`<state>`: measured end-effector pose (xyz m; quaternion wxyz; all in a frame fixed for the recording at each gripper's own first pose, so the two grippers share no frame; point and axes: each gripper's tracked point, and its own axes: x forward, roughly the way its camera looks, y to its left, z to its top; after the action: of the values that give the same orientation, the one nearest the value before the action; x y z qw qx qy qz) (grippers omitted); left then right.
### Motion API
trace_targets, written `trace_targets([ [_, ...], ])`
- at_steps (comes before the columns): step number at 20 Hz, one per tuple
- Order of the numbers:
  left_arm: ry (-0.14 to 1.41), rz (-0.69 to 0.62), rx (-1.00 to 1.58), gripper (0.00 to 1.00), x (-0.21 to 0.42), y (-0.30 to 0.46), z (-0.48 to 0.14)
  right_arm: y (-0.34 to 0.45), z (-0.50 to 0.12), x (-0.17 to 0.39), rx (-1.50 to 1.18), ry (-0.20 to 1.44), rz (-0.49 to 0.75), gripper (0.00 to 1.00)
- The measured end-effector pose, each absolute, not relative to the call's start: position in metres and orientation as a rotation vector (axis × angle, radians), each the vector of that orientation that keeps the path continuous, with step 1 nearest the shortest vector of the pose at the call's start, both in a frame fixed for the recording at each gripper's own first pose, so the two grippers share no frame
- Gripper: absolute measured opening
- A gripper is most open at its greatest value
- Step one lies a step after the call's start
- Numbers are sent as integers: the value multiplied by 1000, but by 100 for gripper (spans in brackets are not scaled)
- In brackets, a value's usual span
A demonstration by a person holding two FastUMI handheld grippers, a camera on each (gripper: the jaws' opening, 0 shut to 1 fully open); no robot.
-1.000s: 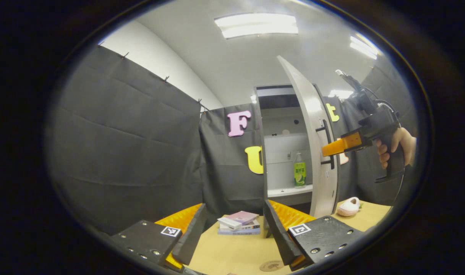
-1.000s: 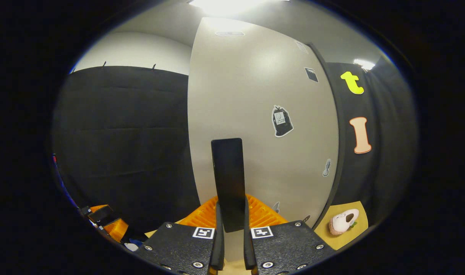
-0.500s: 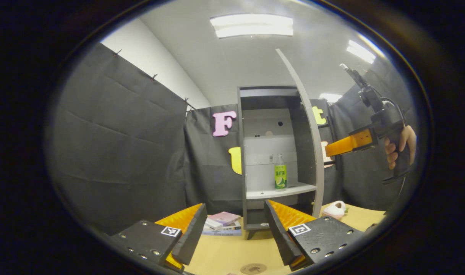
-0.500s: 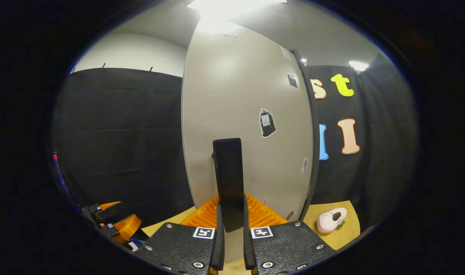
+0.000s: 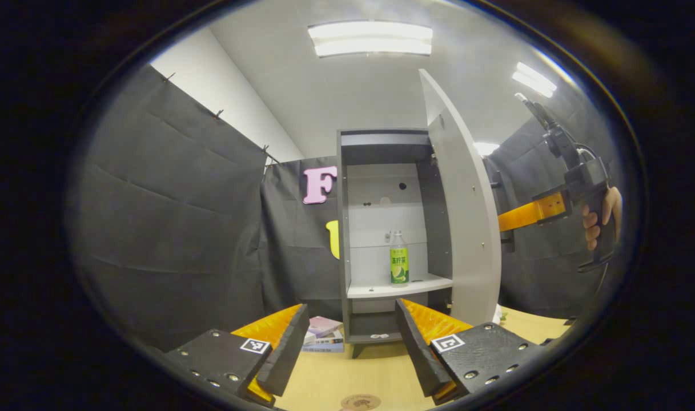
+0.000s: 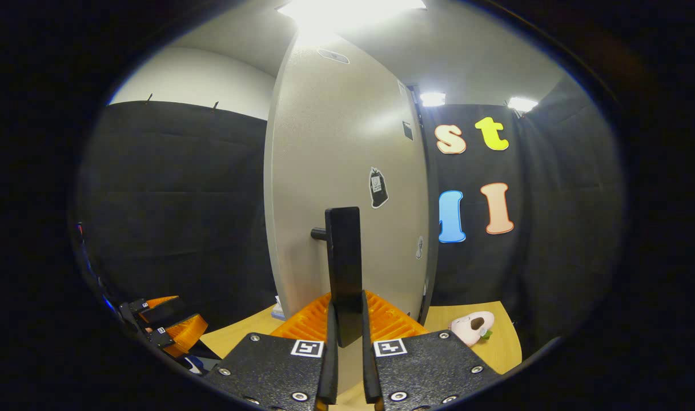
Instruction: Open the cabinet door with the right hand, grasp the bottle in the cabinet with the left hand and place it on the coaster, then close the cabinet door with the right hand.
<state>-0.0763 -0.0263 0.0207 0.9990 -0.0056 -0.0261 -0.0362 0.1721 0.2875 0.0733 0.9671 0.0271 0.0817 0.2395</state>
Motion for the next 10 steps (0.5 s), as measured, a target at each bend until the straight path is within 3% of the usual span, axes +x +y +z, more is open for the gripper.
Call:
trace_targets([
  [10,-42,-96,-10,86,-89,-57,19,245,72,169,57,147,419,13],
])
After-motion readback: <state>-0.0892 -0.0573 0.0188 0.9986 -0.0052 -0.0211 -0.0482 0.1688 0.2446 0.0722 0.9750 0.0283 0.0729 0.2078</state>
